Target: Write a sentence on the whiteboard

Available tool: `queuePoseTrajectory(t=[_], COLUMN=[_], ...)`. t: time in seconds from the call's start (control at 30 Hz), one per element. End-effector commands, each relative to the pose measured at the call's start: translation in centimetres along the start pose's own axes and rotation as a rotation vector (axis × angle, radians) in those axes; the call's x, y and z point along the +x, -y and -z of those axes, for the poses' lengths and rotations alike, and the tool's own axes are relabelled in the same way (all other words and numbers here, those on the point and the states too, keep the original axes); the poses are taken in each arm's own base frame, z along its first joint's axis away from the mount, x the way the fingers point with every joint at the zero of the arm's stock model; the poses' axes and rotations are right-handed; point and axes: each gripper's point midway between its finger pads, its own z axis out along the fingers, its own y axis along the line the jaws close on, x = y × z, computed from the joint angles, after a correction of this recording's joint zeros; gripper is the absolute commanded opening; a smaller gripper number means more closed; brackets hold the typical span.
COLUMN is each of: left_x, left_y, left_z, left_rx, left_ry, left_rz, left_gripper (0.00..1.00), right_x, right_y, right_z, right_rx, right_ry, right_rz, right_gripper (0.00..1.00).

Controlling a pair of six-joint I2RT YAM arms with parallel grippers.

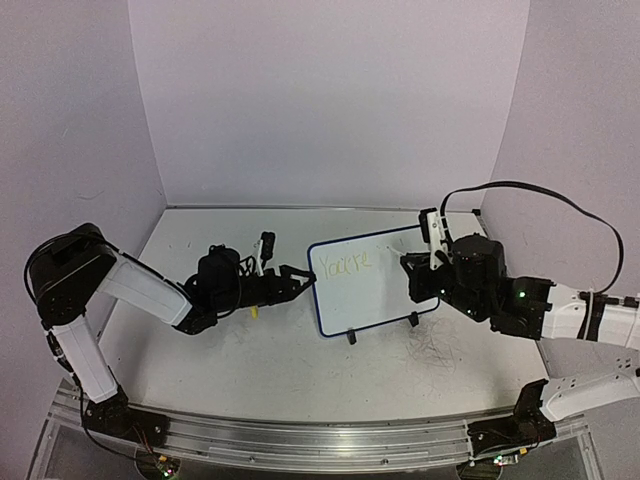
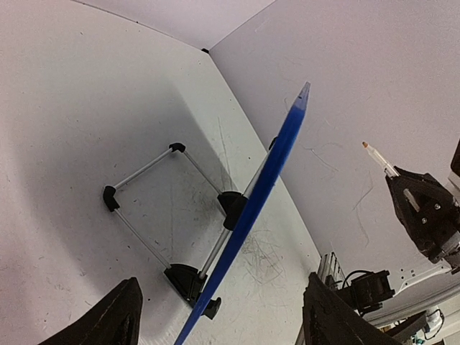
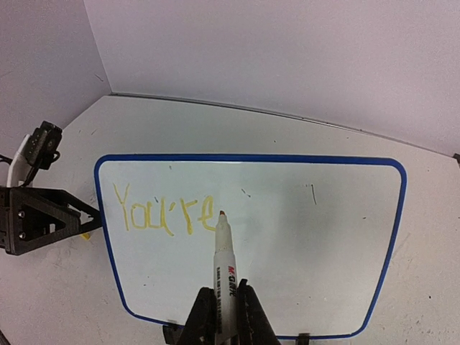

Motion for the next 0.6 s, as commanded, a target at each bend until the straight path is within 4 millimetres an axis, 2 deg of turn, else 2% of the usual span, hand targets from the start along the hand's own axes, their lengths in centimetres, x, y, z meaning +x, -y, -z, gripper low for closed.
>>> queuePoseTrajectory(t=[0.0, 0.23, 0.57], left_x=[-0.6, -0.8, -2.6], left_y=[0.9, 1.4, 0.7], left_z=[0.2, 0.0, 0.2], left_rx=[0.057, 0.077, 0.104], left_ry=[0.029, 0.026, 0.017], left_rz=[-0.004, -0.021, -0.011], left_gripper=[0.77, 0.74, 0.71], right_x=[-1.7, -1.6, -2.3], right_y=[1.6, 2.9, 2.0], right_z=[-0.2, -0.1, 0.2], right_rx=[0.017, 0.024, -0.031], right_ry=[0.036, 0.046, 0.065], right_rz=[-0.046, -0.034, 0.004], right_gripper=[0.00, 0.00, 0.00])
